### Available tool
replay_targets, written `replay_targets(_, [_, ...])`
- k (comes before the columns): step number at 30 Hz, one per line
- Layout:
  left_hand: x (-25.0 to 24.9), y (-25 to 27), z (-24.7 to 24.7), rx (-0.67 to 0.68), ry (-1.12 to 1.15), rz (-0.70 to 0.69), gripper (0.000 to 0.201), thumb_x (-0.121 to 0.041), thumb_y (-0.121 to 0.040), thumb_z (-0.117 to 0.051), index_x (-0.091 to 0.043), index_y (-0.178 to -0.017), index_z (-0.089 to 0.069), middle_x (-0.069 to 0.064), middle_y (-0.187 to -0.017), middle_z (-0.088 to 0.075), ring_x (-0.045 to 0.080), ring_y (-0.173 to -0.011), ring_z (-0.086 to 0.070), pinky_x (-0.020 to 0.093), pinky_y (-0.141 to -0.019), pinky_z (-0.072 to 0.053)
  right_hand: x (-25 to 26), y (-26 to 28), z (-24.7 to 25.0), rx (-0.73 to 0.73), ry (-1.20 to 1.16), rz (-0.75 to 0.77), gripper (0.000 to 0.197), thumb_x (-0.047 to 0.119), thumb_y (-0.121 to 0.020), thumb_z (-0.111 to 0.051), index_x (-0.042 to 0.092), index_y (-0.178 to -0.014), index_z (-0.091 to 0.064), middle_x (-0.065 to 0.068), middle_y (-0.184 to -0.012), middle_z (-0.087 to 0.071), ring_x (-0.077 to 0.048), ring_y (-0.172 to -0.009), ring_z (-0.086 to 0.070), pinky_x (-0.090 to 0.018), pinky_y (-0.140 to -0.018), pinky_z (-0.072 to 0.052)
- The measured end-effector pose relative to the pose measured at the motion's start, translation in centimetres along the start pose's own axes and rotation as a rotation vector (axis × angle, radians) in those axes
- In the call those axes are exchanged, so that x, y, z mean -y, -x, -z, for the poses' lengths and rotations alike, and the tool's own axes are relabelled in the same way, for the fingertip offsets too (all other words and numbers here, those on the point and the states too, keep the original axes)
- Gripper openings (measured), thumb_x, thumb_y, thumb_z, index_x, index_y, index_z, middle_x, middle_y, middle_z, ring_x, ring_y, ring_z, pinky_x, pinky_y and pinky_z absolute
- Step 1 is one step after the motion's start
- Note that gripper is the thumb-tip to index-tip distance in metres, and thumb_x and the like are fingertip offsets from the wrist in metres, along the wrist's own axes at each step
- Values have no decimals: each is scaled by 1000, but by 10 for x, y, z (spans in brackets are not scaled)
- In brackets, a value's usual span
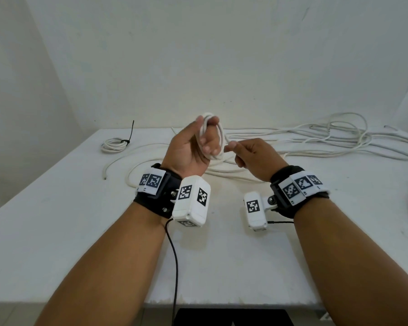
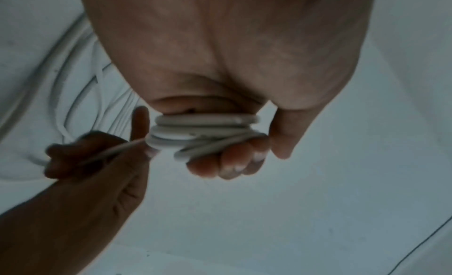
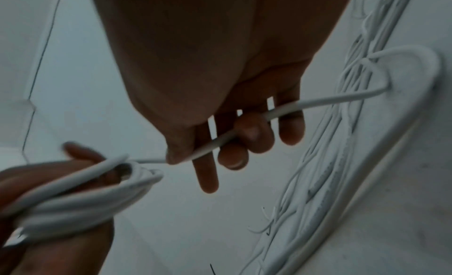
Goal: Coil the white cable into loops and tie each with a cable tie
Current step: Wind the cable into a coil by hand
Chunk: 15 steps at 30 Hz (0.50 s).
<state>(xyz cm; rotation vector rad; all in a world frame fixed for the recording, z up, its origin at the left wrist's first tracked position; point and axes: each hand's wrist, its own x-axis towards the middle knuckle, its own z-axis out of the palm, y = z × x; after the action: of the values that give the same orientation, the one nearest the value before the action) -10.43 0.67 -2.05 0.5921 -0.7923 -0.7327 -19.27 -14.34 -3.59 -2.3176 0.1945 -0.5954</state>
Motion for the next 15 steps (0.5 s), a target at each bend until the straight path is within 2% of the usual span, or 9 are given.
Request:
replay_targets(1, [-1,-2,1,-9,43,-30,26,-22,-93,-44,2,-101,-52,-4,-56,-43,9,-47,-44,22,-53,-42,1,0,-1,58,30,-17,35,44,-102,-43,44,-76,-66,10,-52,-53,1,-42,-45,-22,-58,-38])
replay_targets(3, [-3,-6,6,-75,65,-80,26,-16,-94,-41,3,-110,-51,-4,-62,-48,10,-55,-48,22,-59,-43,4,1,-5,217,105,-43,30,44,-103,-40,40,-106,-69,10,-58,-53,2,-44,-46,-21,-59,-37])
replay_targets(5, [-2,-8,13,-191,6,-129,23,-12,-98,-38,2,-112,-50,-4,-64,-50,10,-58,-50,22,-61,-45,6,2,-8,348,181,-51,34,41,-104,-39,33,-129,-61,10,-61,-53,0,-50,-48,-21,-63,-39])
replay_targets(7, [1,-9,16,-311,-71,-153,19,-9,-101,-37,0,-111,-50,-2,-64,-50,11,-57,-50,23,-62,-46,11,3,-10,425,233,-56,34,35,-104,-40,27,-134,-56,9,-62,-53,-4,-54,-47,-23,-65,-41])
replay_targets(9, [4,-11,20,-416,-144,-174,14,-6,-102,-36,-2,-105,-50,0,-65,-48,12,-56,-50,24,-62,-46,14,4,-11,480,269,-69,36,31,-104,-42,28,-139,-50,9,-65,-54,-5,-57,-49,-21,-63,-42])
replay_targets(11, [4,-13,23,-493,-277,-185,13,-4,-102,-38,-6,-99,-50,1,-66,-47,13,-54,-49,26,-62,-45,17,6,-13,524,321,-51,38,29,-103,-42,30,-141,-48,8,-75,-57,-3,-67,-54,-22,-69,-42])
replay_targets(13, [6,-13,24,-509,-488,-172,14,-3,-100,-40,-10,-92,-48,1,-66,-47,14,-55,-48,27,-63,-45,19,7,-14,549,360,-12,34,29,-102,-43,26,-135,-54,4,-86,-62,-8,-78,-58,-30,-80,-45])
replay_targets(15, [11,-8,23,-481,-780,-126,16,-5,-99,-41,-15,-88,-47,3,-68,-49,16,-59,-47,29,-65,-44,24,8,-16,553,415,25,33,29,-102,-45,22,-131,-59,1,-93,-63,-13,-82,-58,-34,-82,-48])
